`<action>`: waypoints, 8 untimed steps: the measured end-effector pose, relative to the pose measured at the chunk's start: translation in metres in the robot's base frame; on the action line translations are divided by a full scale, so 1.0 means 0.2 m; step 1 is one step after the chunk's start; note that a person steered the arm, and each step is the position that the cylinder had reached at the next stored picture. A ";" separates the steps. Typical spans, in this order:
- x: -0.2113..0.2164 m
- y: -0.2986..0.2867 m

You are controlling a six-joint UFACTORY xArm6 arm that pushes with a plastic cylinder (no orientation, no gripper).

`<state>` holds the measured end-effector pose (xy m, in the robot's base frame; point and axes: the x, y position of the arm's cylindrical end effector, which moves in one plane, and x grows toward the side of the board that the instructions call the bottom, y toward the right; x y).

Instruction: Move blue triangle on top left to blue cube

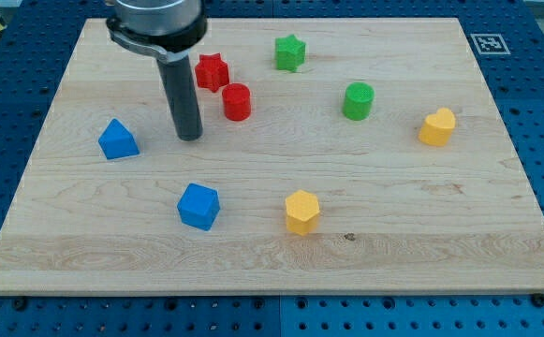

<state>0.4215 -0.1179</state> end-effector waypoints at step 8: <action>0.14 -0.61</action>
<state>0.4492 -0.2398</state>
